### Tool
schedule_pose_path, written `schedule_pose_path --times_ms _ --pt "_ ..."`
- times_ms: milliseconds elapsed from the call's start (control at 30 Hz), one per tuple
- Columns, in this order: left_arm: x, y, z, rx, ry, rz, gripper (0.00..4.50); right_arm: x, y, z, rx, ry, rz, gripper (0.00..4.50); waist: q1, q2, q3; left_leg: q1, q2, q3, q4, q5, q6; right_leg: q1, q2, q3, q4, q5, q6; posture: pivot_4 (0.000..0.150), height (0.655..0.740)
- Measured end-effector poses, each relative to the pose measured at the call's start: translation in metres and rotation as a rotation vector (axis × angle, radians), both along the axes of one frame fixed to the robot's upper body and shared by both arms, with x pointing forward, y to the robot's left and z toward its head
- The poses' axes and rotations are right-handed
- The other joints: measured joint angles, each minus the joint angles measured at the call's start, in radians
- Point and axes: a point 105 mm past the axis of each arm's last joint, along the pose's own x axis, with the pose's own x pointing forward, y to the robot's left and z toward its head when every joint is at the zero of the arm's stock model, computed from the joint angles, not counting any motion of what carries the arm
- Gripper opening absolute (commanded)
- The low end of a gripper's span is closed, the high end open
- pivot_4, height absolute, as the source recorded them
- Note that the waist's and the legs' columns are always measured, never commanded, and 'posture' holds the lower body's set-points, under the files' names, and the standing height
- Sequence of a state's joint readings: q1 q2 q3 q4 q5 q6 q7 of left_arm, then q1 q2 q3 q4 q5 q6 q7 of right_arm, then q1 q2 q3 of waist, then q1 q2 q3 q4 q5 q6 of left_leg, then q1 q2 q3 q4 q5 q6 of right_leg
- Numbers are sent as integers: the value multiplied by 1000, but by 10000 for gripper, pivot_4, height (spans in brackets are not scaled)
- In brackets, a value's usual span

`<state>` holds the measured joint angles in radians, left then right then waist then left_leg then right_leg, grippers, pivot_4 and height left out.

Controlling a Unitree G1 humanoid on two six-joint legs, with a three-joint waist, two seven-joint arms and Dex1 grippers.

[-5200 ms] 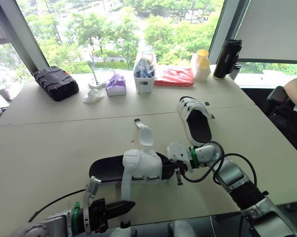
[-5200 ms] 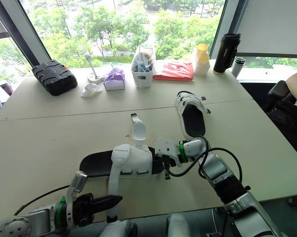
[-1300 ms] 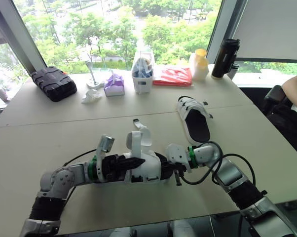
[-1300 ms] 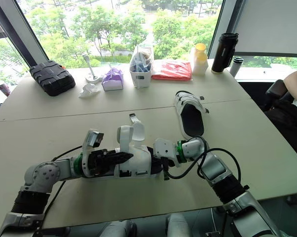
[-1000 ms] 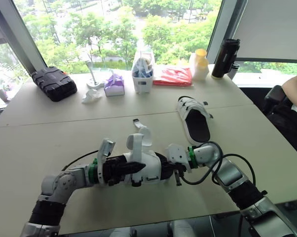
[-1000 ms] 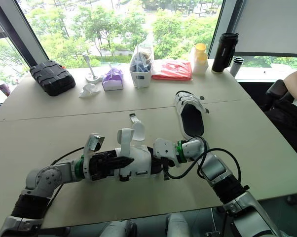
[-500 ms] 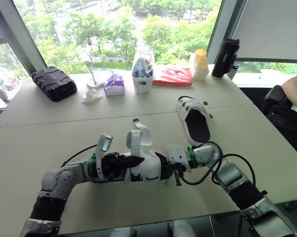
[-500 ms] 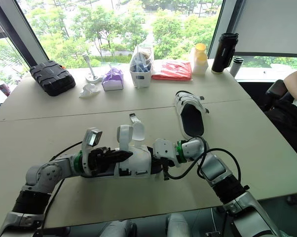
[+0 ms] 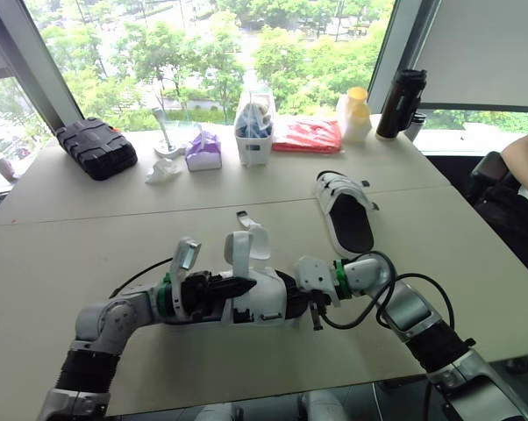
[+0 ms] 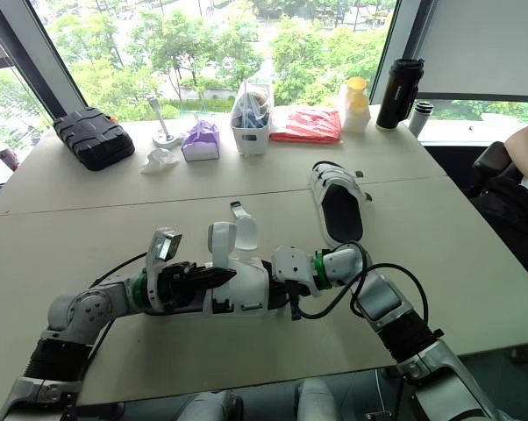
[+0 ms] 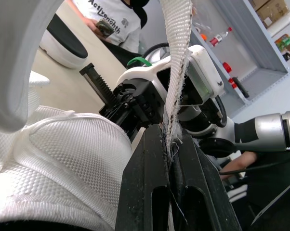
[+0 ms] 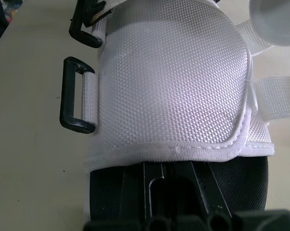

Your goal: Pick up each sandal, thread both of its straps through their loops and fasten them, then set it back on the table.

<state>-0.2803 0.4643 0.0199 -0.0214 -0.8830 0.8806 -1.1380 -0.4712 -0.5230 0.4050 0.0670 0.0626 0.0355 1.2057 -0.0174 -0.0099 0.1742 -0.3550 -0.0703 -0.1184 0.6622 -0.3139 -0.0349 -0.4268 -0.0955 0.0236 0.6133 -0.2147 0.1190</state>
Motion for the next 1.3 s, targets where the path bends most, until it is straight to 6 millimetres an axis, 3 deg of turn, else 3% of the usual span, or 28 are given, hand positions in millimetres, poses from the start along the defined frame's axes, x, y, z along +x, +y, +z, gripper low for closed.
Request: schedule_pose_path --times_ms 567,1000,1300 --pt "-8 -2 -1 -8 -61 7 864 0 0 0 0 -1 0 0 0 0 0 0 0 0 0 0 0 0 0 0 0 0 0 1500 7400" --pt "-12 -3 0 80 -404 45 864 -1 0 0 -1 -9 4 0 2 0 0 0 0 0 0 0 0 0 0 0 0 0 0 1500 7400" --pt "-29 -4 -3 99 -470 1 864 -1 -1 0 -1 -11 4 0 2 0 0 0 0 0 0 0 0 0 0 0 0 0 0 1500 7400"
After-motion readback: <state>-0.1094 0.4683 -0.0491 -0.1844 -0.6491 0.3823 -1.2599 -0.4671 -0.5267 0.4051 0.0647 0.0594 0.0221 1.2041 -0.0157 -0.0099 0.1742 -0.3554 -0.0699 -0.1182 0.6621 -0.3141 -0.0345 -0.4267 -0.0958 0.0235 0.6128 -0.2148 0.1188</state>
